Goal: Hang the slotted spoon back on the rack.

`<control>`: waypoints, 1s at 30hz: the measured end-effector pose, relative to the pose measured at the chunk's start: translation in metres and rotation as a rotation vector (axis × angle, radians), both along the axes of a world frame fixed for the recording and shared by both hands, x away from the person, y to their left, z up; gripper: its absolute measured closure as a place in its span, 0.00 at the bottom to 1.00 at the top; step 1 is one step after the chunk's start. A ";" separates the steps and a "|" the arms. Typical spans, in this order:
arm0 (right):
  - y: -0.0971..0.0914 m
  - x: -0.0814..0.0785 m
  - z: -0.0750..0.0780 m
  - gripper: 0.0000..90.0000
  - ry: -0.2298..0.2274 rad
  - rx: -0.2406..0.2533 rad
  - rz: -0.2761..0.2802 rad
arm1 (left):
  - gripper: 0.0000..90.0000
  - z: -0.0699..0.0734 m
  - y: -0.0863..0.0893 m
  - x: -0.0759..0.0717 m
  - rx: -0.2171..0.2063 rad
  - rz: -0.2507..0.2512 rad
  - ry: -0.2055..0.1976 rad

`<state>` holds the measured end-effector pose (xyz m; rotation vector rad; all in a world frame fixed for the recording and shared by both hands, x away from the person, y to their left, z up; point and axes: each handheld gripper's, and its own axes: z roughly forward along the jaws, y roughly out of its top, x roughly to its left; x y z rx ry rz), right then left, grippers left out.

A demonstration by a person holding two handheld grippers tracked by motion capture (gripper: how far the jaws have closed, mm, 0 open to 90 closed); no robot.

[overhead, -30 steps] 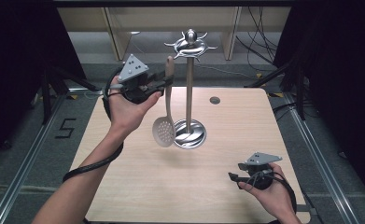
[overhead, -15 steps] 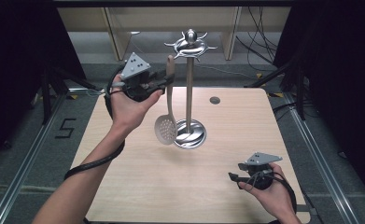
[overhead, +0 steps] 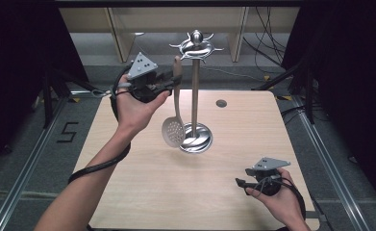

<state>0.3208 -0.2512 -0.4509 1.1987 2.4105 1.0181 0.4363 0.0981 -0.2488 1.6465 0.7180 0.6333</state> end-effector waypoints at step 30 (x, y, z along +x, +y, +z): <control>-0.001 0.000 0.000 0.51 -0.005 -0.001 0.012 | 0.64 -0.007 -0.005 0.005 -0.011 -0.004 -0.034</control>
